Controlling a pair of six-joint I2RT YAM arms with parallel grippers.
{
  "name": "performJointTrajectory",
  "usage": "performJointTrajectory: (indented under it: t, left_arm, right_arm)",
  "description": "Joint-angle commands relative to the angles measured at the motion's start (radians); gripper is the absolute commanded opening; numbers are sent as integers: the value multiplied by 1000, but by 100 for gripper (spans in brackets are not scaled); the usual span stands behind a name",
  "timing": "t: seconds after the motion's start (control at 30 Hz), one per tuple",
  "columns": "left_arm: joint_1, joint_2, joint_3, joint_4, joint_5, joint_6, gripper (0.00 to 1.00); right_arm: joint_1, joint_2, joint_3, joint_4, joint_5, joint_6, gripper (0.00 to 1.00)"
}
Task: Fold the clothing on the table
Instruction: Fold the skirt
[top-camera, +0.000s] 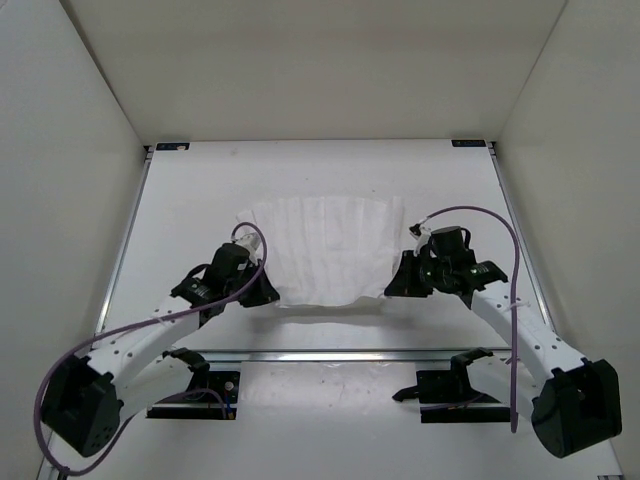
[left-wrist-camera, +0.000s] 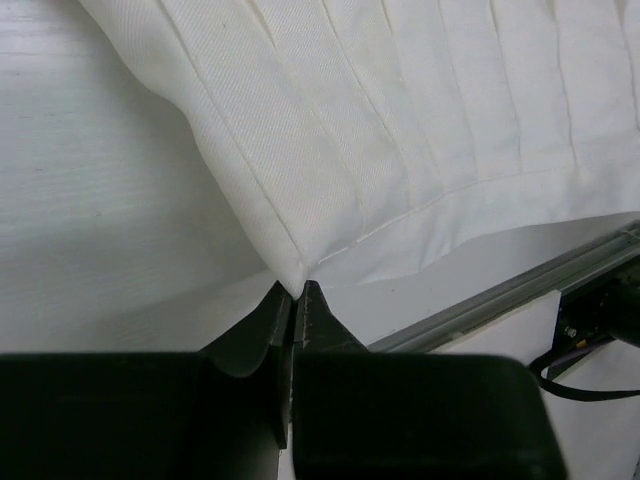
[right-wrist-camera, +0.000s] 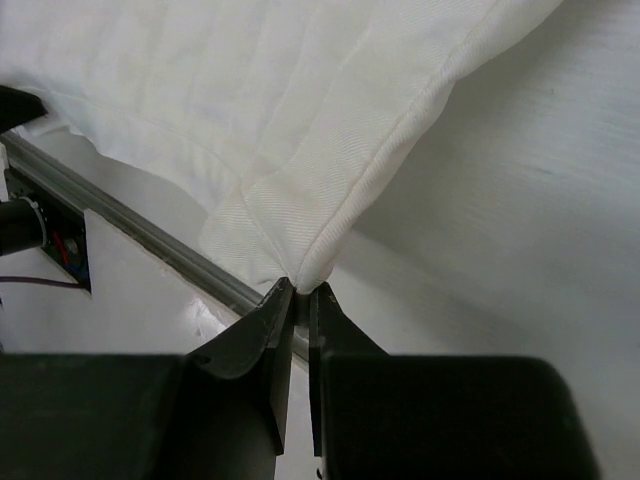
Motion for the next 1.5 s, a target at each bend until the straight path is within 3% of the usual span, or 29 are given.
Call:
performJointTrajectory:
  t: [0.0, 0.2, 0.37, 0.53, 0.73, 0.93, 1.03, 1.13, 1.27, 1.47]
  left_arm:
    - [10, -105, -13, -110, -17, 27, 0]
    - [-7, -346, -124, -179, 34, -51, 0]
    - [19, -544, -89, -294, 94, -101, 0]
    - [52, -585, -81, -288, 166, -130, 0]
    - [166, -513, -41, -161, 195, -139, 0]
    - [366, -340, -11, 33, 243, -147, 2]
    - [381, -219, 13, 163, 168, -162, 3]
    - [404, -113, 40, 267, 160, -180, 4]
    - [417, 19, 75, 349, 187, -188, 5]
    - [397, 103, 82, 374, 204, -191, 8]
  right_arm:
    - [26, -73, -2, -109, 18, -12, 0]
    - [82, -252, -54, -258, 52, 55, 0]
    - [28, -420, -59, -393, -34, 80, 0]
    - [-36, -483, -19, -483, -103, 66, 0]
    - [-116, -397, 53, -433, -134, 42, 0]
    - [-295, -239, 87, -190, -263, 84, 0]
    - [-372, -130, 49, 88, -316, 210, 0]
    - [-392, -41, 48, 246, -304, 264, 0]
    - [-363, 74, 125, 277, -249, 235, 0]
    - [-333, 90, 150, 262, -188, 229, 0]
